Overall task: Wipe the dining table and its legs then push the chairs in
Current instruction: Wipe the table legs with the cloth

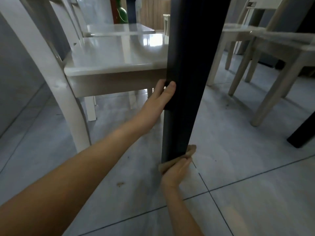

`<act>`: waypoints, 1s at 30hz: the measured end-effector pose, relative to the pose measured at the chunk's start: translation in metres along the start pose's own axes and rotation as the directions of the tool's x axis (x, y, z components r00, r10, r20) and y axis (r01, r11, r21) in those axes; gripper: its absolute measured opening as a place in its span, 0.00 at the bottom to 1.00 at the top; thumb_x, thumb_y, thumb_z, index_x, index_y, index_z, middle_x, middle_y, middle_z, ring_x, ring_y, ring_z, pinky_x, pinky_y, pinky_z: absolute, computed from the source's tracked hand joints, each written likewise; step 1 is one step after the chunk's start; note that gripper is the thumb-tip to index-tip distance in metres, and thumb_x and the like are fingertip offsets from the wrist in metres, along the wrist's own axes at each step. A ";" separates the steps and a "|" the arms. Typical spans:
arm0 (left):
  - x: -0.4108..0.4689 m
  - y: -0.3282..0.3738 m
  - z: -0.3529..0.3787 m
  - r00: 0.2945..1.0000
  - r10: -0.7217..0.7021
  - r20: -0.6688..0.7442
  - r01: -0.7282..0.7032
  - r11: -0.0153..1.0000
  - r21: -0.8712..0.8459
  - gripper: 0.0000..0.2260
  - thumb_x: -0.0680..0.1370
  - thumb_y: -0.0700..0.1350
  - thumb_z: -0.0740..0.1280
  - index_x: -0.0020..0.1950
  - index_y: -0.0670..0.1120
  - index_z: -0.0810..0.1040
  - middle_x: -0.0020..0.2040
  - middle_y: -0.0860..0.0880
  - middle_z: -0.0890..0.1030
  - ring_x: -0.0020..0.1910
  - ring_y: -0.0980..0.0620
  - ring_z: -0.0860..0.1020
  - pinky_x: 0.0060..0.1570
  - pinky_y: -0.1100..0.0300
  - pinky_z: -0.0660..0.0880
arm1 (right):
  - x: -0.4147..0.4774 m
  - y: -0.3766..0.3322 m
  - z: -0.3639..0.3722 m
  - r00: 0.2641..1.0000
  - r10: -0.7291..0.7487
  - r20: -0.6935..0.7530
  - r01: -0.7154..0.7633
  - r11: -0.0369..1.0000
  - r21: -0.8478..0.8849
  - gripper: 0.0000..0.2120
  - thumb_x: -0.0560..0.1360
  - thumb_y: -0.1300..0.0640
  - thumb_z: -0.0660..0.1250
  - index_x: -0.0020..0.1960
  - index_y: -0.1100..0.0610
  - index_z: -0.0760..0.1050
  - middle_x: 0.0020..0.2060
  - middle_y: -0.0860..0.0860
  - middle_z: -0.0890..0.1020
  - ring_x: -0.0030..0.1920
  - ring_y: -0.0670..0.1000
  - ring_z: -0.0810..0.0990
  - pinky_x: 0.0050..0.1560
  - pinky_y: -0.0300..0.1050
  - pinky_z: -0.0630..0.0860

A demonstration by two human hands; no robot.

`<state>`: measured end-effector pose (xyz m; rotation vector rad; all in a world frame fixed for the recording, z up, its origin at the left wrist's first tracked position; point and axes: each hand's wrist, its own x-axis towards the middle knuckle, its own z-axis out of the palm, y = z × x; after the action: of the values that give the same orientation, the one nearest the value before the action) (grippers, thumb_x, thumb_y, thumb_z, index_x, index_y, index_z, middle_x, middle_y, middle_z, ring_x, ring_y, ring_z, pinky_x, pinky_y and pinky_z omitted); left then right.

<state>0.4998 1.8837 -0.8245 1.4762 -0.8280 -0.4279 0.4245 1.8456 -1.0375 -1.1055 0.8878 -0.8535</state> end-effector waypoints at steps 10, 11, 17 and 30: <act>-0.003 0.002 0.009 1.000 0.022 0.001 -0.022 0.999 -0.029 0.11 0.82 0.54 0.51 0.60 0.54 0.66 0.57 0.56 0.74 0.62 0.55 0.73 0.64 0.56 0.70 | 0.007 -0.120 0.008 0.980 -0.135 0.144 0.100 0.969 0.228 0.15 0.83 0.50 0.50 0.59 0.41 0.74 0.52 0.41 0.81 0.53 0.37 0.79 0.52 0.32 0.74; -0.002 0.001 0.009 1.000 0.029 -0.001 -0.029 0.999 -0.037 0.10 0.82 0.54 0.51 0.58 0.54 0.66 0.57 0.56 0.74 0.61 0.57 0.74 0.62 0.59 0.71 | 0.007 -0.134 0.011 0.971 -0.196 0.140 0.164 0.964 0.210 0.14 0.83 0.51 0.50 0.54 0.41 0.74 0.47 0.38 0.81 0.48 0.33 0.79 0.47 0.28 0.72; 0.004 -0.011 0.017 0.990 0.104 -0.094 -0.108 0.993 -0.047 0.15 0.82 0.54 0.48 0.62 0.48 0.64 0.56 0.55 0.73 0.55 0.63 0.75 0.52 0.72 0.74 | 0.009 -0.083 0.003 0.969 -0.217 0.119 0.191 0.960 0.203 0.15 0.84 0.53 0.47 0.55 0.40 0.71 0.46 0.30 0.80 0.49 0.31 0.78 0.45 0.25 0.72; -0.065 -0.055 0.031 0.940 0.075 -0.334 0.015 0.966 0.257 0.11 0.82 0.45 0.55 0.63 0.47 0.69 0.57 0.55 0.75 0.57 0.59 0.75 0.58 0.63 0.73 | -0.035 -0.064 -0.059 0.983 0.174 -0.051 -0.172 0.984 0.043 0.15 0.83 0.57 0.53 0.57 0.55 0.78 0.48 0.47 0.83 0.46 0.37 0.81 0.45 0.29 0.74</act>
<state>0.4475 1.9037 -0.8957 1.7144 -0.6414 -0.0334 0.3487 1.8409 -0.9817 -0.9600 0.9938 -0.7571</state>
